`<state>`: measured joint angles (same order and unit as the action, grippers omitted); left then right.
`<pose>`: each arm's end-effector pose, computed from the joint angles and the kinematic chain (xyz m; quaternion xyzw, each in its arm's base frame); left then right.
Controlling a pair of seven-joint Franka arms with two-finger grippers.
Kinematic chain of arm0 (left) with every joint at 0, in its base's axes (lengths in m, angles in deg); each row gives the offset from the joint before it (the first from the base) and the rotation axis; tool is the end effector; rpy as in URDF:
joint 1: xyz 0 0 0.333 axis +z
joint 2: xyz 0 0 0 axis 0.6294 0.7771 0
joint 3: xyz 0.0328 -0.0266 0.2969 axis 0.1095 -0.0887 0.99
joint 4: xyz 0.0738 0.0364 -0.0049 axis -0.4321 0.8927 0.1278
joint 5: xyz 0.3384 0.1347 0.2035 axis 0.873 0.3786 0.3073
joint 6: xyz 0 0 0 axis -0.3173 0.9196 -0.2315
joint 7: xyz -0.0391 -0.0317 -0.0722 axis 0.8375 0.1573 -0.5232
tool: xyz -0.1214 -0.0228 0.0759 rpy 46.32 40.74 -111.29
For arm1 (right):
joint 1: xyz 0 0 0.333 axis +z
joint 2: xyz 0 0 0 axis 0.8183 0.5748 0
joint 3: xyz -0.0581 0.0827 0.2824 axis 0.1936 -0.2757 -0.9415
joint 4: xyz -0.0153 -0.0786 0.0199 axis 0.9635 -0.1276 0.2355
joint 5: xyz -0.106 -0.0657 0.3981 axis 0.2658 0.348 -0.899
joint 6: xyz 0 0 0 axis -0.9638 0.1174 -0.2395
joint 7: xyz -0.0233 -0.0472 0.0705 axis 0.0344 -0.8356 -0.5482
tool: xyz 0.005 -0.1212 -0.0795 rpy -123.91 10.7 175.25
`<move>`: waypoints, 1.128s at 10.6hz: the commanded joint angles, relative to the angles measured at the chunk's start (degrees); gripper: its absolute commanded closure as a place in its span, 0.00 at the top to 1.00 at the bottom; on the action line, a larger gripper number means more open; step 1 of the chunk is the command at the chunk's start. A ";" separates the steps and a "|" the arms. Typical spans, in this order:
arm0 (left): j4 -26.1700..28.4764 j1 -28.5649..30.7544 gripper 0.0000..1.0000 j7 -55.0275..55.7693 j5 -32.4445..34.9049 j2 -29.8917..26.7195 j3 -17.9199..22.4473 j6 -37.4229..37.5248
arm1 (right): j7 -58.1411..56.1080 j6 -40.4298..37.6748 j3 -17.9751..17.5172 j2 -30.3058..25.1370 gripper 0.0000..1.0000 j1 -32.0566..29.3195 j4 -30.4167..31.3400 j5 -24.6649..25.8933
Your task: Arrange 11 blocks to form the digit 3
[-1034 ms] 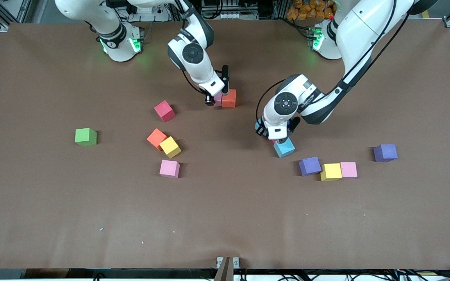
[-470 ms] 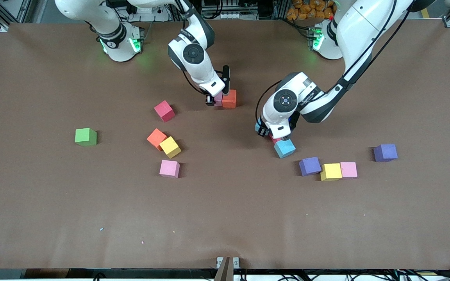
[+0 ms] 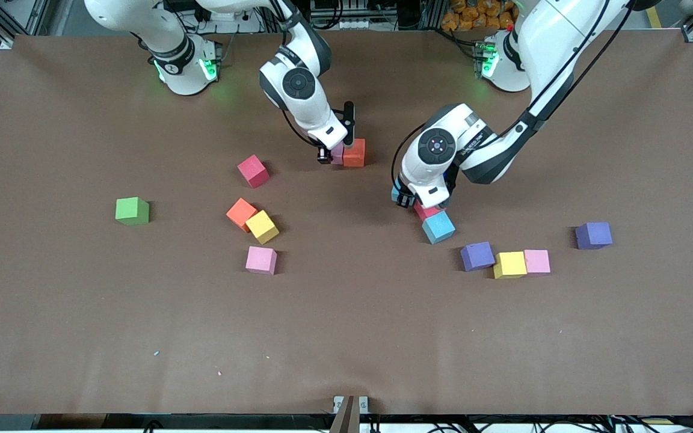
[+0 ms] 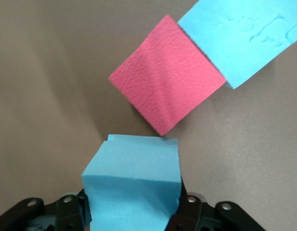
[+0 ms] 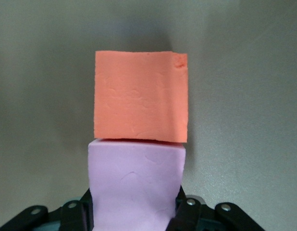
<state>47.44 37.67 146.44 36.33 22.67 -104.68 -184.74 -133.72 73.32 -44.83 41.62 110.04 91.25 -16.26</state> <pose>0.4476 -0.3944 0.1604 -0.7967 -0.5976 0.0855 0.0275 0.3156 0.4578 0.1250 -0.7150 -0.6951 -0.0055 0.0744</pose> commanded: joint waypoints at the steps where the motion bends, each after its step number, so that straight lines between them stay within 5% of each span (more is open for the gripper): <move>1: 4.00 0.80 0.00 5.41 0.77 -2.03 -1.07 -3.99 | 0.61 0.13 0.83 2.15 0.26 0.69 -1.81 0.28; 3: 6.12 0.80 0.00 9.20 0.77 -2.03 -1.94 -6.39 | 0.61 0.05 0.74 2.15 0.27 0.60 -1.81 0.19; 4: 7.96 0.98 0.00 10.17 0.77 -2.73 -2.12 -8.14 | 0.52 0.05 0.74 2.15 0.99 0.60 -1.72 0.19; 7: 12.18 0.89 0.00 16.92 0.85 -2.73 -3.26 -16.22 | 0.43 -0.04 0.74 2.15 1.00 0.51 -1.81 0.28; 12: 13.51 1.24 0.00 22.13 0.85 -2.82 -4.41 -17.03 | 0.34 -2.32 0.74 0.66 1.00 0.33 -1.98 0.19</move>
<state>58.95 37.77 166.38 36.33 21.63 -108.17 -200.94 -133.73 72.67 -44.45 43.16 110.04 89.92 -16.24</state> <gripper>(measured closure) 0.396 0.000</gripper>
